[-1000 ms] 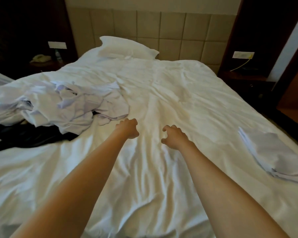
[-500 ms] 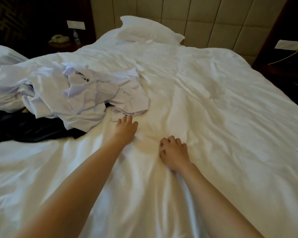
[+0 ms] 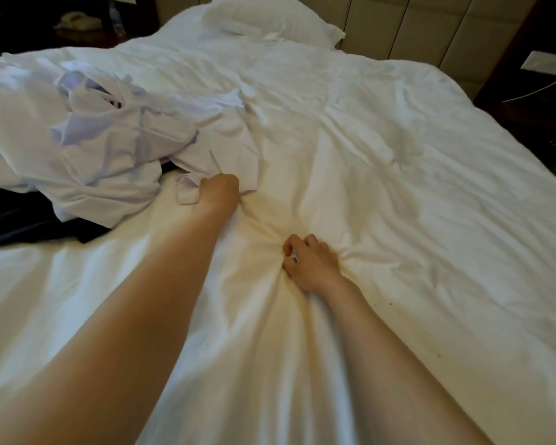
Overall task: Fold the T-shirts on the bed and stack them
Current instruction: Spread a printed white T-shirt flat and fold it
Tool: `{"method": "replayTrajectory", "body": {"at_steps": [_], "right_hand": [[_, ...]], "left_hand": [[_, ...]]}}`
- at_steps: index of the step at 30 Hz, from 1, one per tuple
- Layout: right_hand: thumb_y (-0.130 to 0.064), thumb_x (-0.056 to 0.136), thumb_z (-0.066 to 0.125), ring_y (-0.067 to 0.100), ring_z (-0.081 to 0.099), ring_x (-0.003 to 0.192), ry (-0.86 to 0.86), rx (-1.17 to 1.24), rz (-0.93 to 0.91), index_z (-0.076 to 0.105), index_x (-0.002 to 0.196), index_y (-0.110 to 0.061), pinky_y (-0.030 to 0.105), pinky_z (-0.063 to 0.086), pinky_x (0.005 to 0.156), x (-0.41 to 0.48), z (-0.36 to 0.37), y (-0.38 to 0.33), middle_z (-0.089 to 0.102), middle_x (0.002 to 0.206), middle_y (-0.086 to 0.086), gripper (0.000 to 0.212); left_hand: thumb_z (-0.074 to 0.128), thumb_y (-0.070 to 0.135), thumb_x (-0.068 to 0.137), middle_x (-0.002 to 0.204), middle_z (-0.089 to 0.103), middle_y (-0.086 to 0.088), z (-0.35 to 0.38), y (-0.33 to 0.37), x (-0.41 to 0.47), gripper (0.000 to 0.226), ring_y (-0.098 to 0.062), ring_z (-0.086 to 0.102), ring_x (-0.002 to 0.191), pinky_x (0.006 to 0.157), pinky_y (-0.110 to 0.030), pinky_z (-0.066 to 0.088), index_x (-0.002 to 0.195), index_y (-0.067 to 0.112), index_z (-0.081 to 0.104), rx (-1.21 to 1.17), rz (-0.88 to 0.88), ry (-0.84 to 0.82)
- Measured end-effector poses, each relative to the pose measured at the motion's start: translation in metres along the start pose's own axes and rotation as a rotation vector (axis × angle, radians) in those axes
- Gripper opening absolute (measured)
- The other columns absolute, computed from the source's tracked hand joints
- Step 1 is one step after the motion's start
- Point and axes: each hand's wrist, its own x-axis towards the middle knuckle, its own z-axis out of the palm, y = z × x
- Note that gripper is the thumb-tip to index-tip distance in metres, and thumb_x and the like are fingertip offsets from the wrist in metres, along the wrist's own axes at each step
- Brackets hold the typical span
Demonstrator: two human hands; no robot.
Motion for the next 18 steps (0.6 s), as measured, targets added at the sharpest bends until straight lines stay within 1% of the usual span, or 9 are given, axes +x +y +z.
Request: {"method": "replayTrajectory", "body": {"at_steps": [2, 4, 6, 7, 9, 12, 14, 16, 18], "right_hand": [[-0.028, 0.094, 0.041, 0.027, 0.043, 0.11, -0.009, 0.013, 0.004, 0.049, 0.111, -0.022, 0.034, 0.031, 0.095, -0.003, -0.001, -0.001, 0.045, 0.119, 0.003, 0.02], [-0.026, 0.093, 0.042, 0.028, 0.044, 0.111, -0.025, 0.036, 0.019, 0.049, 0.112, -0.022, 0.034, 0.032, 0.097, -0.004, -0.001, -0.001, 0.045, 0.119, 0.003, 0.021], [-0.025, 0.092, 0.042, 0.028, 0.043, 0.114, -0.034, 0.079, 0.043, 0.05, 0.113, -0.022, 0.034, 0.032, 0.099, -0.005, -0.003, -0.003, 0.045, 0.121, 0.004, 0.023], [-0.025, 0.092, 0.042, 0.028, 0.043, 0.117, -0.035, 0.105, 0.063, 0.051, 0.115, -0.022, 0.033, 0.032, 0.1, -0.007, -0.003, -0.003, 0.045, 0.123, 0.004, 0.024], [-0.026, 0.093, 0.043, 0.027, 0.043, 0.122, -0.037, 0.188, 0.115, 0.052, 0.119, -0.023, 0.034, 0.033, 0.103, -0.01, -0.003, -0.004, 0.045, 0.129, 0.005, 0.028], [-0.036, 0.094, 0.039, 0.029, 0.042, 0.129, -0.058, 0.387, 0.17, 0.056, 0.125, -0.024, 0.04, 0.03, 0.11, -0.018, 0.002, -0.006, 0.044, 0.139, 0.006, 0.038], [-0.048, 0.091, 0.037, 0.029, 0.047, 0.126, -0.029, 0.645, 0.21, 0.06, 0.123, -0.02, 0.041, 0.033, 0.109, -0.028, 0.002, -0.011, 0.051, 0.137, 0.009, 0.048], [-0.046, 0.095, 0.041, 0.026, 0.049, 0.124, -0.01, 0.904, 0.275, 0.056, 0.129, -0.011, 0.032, 0.035, 0.107, -0.043, -0.004, -0.021, 0.053, 0.134, 0.008, 0.051], [-0.038, 0.095, 0.051, 0.025, 0.051, 0.12, 0.03, 1.024, 0.328, 0.049, 0.134, -0.002, 0.028, 0.039, 0.097, -0.056, -0.006, -0.023, 0.054, 0.129, 0.01, 0.053]], "left_hand": [[0.048, 0.015, 0.095, 0.119, 0.06, -0.016, 0.001, 0.0, -0.007, 0.025, -0.032, 0.055, 0.112, 0.089, -0.034, 0.04, 0.115, 0.005, 0.06, -0.021, 0.003, -0.024], [0.055, 0.025, 0.092, 0.115, 0.062, -0.016, 0.0, 0.001, -0.025, 0.028, -0.032, 0.055, 0.108, 0.083, -0.032, 0.04, 0.11, 0.005, 0.062, -0.099, 0.045, -0.096], [0.058, 0.032, 0.09, 0.102, 0.064, -0.014, -0.001, 0.001, -0.048, 0.025, -0.03, 0.057, 0.098, 0.072, -0.03, 0.035, 0.093, 0.008, 0.064, -0.231, 0.114, -0.148], [0.058, 0.034, 0.09, 0.091, 0.062, -0.013, -0.002, 0.0, -0.063, 0.025, -0.027, 0.056, 0.089, 0.067, -0.029, 0.031, 0.08, 0.011, 0.061, -0.291, 0.153, -0.161], [0.057, 0.033, 0.09, 0.07, 0.053, -0.005, -0.005, 0.0, -0.092, 0.037, -0.02, 0.049, 0.074, 0.061, -0.029, 0.026, 0.06, 0.017, 0.046, -0.394, 0.214, -0.214], [0.056, 0.029, 0.091, 0.055, 0.04, 0.005, -0.013, 0.005, -0.128, 0.044, -0.012, 0.041, 0.062, 0.059, -0.029, 0.026, 0.053, 0.019, 0.036, -0.477, 0.255, -0.35], [0.054, 0.03, 0.089, 0.055, 0.04, 0.006, -0.022, 0.012, -0.148, 0.042, -0.009, 0.038, 0.055, 0.057, -0.025, 0.028, 0.053, 0.019, 0.037, -0.458, 0.256, -0.461], [0.052, 0.029, 0.087, 0.057, 0.043, 0.006, -0.031, 0.025, -0.168, 0.037, -0.009, 0.042, 0.057, 0.059, -0.022, 0.032, 0.053, 0.019, 0.04, -0.441, 0.262, -0.557], [0.049, 0.029, 0.089, 0.06, 0.048, 0.006, -0.036, 0.037, -0.192, 0.035, -0.012, 0.049, 0.066, 0.066, -0.023, 0.037, 0.054, 0.02, 0.045, -0.417, 0.286, -0.62]]}}
